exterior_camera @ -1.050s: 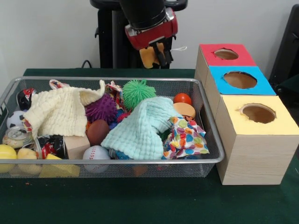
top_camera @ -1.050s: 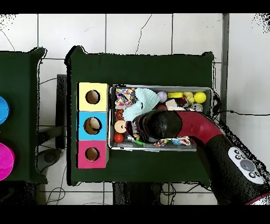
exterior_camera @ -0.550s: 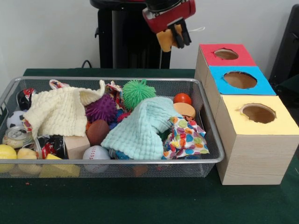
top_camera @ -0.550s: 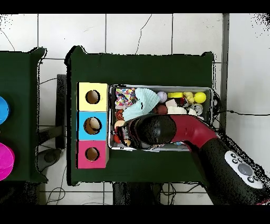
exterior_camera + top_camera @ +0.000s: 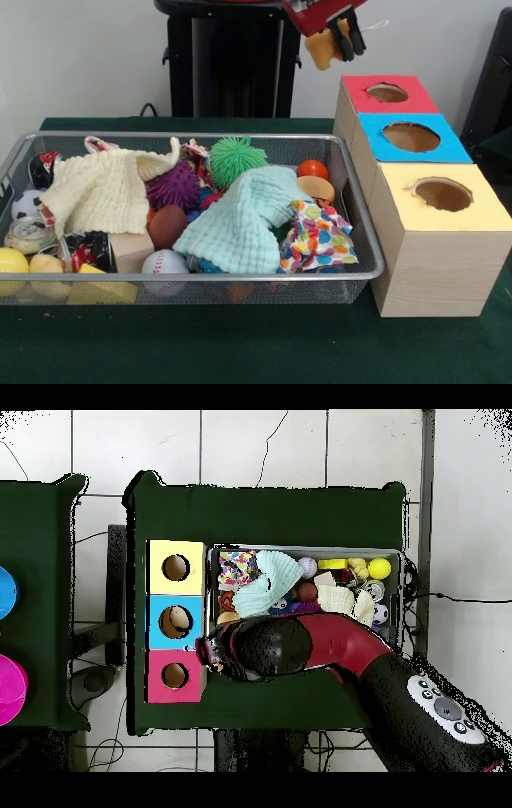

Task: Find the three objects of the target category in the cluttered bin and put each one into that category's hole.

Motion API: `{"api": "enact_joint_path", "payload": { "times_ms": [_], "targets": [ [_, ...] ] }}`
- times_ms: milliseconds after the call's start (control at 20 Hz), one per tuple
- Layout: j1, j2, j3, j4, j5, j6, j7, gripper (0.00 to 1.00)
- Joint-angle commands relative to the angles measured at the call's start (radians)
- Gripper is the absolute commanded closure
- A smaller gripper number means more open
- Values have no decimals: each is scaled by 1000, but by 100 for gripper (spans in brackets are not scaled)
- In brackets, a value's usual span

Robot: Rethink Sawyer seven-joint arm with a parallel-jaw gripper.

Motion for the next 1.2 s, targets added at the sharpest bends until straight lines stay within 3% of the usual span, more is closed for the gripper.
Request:
{"api": "enact_joint_path", "payload": {
  "times_ms": [50, 500, 850, 1200],
  "targets": [
    [27, 47, 29, 114, 6, -181, 121, 100],
    [76, 139, -42, 152, -36, -369, 129, 100],
    [74, 118, -32, 193, -7, -397, 140, 100],
    [71, 204, -57, 200, -40, -472, 127, 100]
  ]
}}
